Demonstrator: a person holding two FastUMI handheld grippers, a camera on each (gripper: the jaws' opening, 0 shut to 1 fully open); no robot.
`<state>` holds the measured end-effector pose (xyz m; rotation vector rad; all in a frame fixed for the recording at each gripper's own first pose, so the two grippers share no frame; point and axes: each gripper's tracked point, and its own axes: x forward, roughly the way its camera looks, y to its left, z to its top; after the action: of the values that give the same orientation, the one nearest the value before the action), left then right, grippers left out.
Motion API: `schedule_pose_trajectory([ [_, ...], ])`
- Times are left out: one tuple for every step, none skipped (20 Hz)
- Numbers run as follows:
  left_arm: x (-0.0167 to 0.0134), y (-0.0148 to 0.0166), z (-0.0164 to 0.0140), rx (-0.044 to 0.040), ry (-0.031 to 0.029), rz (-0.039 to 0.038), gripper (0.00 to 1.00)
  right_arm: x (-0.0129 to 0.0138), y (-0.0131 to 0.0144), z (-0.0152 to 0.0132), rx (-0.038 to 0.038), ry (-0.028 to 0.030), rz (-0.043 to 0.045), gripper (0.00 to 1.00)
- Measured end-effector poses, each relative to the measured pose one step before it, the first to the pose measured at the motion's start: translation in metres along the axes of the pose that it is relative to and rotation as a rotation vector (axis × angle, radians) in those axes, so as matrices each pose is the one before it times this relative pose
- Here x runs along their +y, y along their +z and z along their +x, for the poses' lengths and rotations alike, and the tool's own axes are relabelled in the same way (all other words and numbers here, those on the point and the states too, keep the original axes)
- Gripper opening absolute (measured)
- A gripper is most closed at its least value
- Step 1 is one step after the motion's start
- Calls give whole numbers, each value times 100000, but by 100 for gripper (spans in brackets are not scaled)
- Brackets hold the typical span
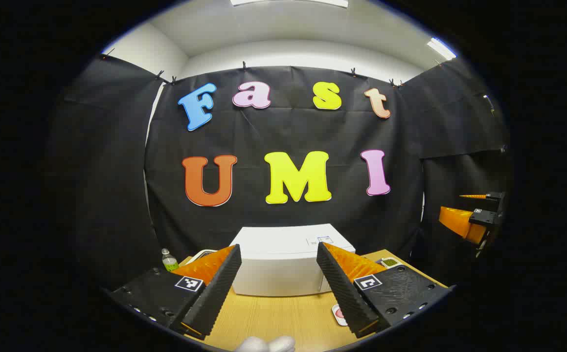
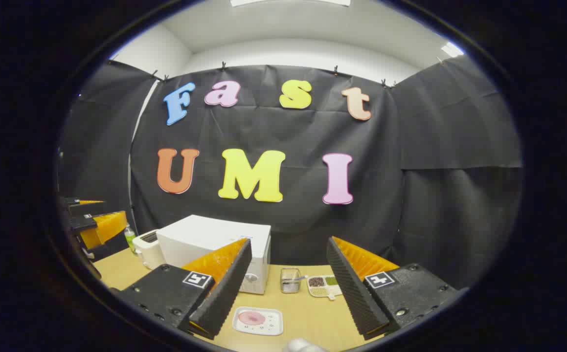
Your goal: Open the microwave oven with the left hand, put the food in, and close the microwave oven.
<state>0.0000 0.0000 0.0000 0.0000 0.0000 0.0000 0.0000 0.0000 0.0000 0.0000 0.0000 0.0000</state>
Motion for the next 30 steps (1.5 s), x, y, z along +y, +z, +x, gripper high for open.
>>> schedule_pose_trajectory([
  [11,-60,21,137,48,398,96,35,40,74,-19,163,231,98],
  [-65,81,9,-109,19,430,96,-6,-124,60,123,99,343,98],
  [3,-134,66,256,8,452,96,18,-22,93,-3,11,406,98],
  [25,-164,-52,288,155,189,96,-84,-145,92,139,46,459,98],
  [-74,-56,36,94,-7,-99,96,-117,-63,51,258,15,532,98],
  [54,-82,30,34,217,-38,96,65,-173,68,213,140,314,98],
  [130,54,-10,97,457,106,96,-22,-17,50,299,91,122,98],
  [43,-18,19,94,123,171,96,-104,-43,18,-56,-156,27,99],
  [-10,19,-60,-135,328,113,96,-57,19,61,61,26,-56,98],
  [96,-31,31,60,633,100,96,-51,-50,53,40,62,-277,98],
  [89,-103,118,222,-96,-90,96,35,76,14,99,149,-194,99],
  [-93,-85,13,149,166,-259,95,-13,-15,65,-112,224,8,99],
  [-83,-177,109,323,-187,-198,96,15,92,96,-34,155,56,99],
  [-91,-92,121,278,186,19,96,-24,-69,10,23,56,-34,99],
  [7,-283,206,295,-129,-115,96,-106,81,13,-138,-60,21,98],
  [-222,-162,230,-114,-191,-8,96,-232,99,31,-252,-216,108,98],
  [-316,-35,400,-698,-505,-344,96,-220,71,73,97,-27,-89,98],
  [-552,-127,269,-1397,-845,-855,96,-419,55,65,-33,-389,262,99],
  [-584,-402,615,-667,-728,-520,96,-489,185,64,-24,-183,378,99],
  [-543,-777,543,-128,-782,-311,100,-463,185,-54,-196,-561,633,99],
  [-649,-1188,781,652,-987,-519,96,-544,273,-21,-142,-383,849,99],
  [-784,-925,753,72,-765,-650,96,-650,4,-28,144,-467,766,99],
  [-723,-1021,868,-570,-715,-683,96,-605,152,-51,319,-723,33,99],
  [-744,-1065,1086,-86,-601,-162,96,-704,47,-22,429,-927,-651,99],
  [-772,-1042,1261,-873,-649,689,96,-695,151,-172,606,-991,-985,99],
  [-697,-1829,977,1486,-278,976,96,-651,24,-236,432,-739,-975,98],
  [-818,-1873,1145,1534,-530,940,96,-587,198,-237,348,-866,-989,99],
  [-797,-1706,1294,142,-882,714,96,-608,107,-186,271,-696,-1057,98],
  [-1045,-1893,1375,2013,-1239,134,96,-553,92,-168,605,-1101,-1184,99],
  [-798,-1448,1552,1575,-891,398,96,-585,5,-165,419,-1114,-1464,99],
])
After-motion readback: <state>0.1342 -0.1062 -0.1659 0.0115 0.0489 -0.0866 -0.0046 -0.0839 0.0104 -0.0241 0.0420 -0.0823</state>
